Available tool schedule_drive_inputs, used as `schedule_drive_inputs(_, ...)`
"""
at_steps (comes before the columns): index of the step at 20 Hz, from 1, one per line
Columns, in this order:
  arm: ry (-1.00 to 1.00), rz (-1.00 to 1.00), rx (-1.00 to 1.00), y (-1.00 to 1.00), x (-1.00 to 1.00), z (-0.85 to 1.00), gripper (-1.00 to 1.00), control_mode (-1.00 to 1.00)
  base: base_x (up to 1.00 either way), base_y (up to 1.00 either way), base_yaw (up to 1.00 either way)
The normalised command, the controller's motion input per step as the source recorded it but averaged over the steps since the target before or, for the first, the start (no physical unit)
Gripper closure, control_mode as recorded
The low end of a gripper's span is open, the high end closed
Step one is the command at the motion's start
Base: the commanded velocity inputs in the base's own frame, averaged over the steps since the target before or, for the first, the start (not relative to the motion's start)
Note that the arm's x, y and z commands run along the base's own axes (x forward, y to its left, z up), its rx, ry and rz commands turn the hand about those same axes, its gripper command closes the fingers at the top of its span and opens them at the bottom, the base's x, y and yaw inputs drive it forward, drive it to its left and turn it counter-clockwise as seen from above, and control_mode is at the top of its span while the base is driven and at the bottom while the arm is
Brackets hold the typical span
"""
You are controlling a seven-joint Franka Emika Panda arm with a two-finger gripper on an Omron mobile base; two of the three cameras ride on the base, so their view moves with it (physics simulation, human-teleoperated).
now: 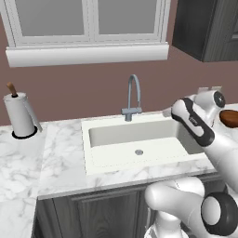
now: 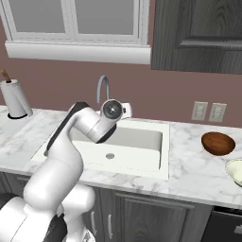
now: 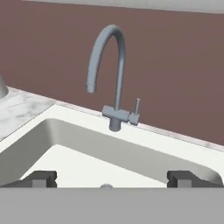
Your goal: Rinse each bowl for a few seconds and place them down in the sink or on the counter.
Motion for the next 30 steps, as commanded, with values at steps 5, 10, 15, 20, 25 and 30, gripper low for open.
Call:
schedule_drive_inputs(5,-0.14,0.03,0.0,0.0,0.2,-0.14,-1.0,-1.0,0.0,0.0,0.0)
schedule_drive_inputs(10,-0.1,0.0,0.0,0.0,0.18,-0.09,-1.0,-1.0,0.0,0.0,0.0)
schedule_drive_inputs(15,-0.08,0.0,0.0,0.0,0.09,-0.01,-1.0,-1.0,0.0,0.0,0.0)
schedule_drive_inputs(20,-0.07,0.0,0.0,0.01,0.06,0.0,-1.0,-1.0,0.0,0.0,0.0)
schedule_drive_inputs(25,-0.06,0.0,0.0,0.01,0.08,0.0,-1.0,-1.0,0.0,0.0,0.0)
schedule_drive_inputs(30,-0.02,0.0,0.02,0.04,0.09,0.0,-1.0,-1.0,0.0,0.0,0.0)
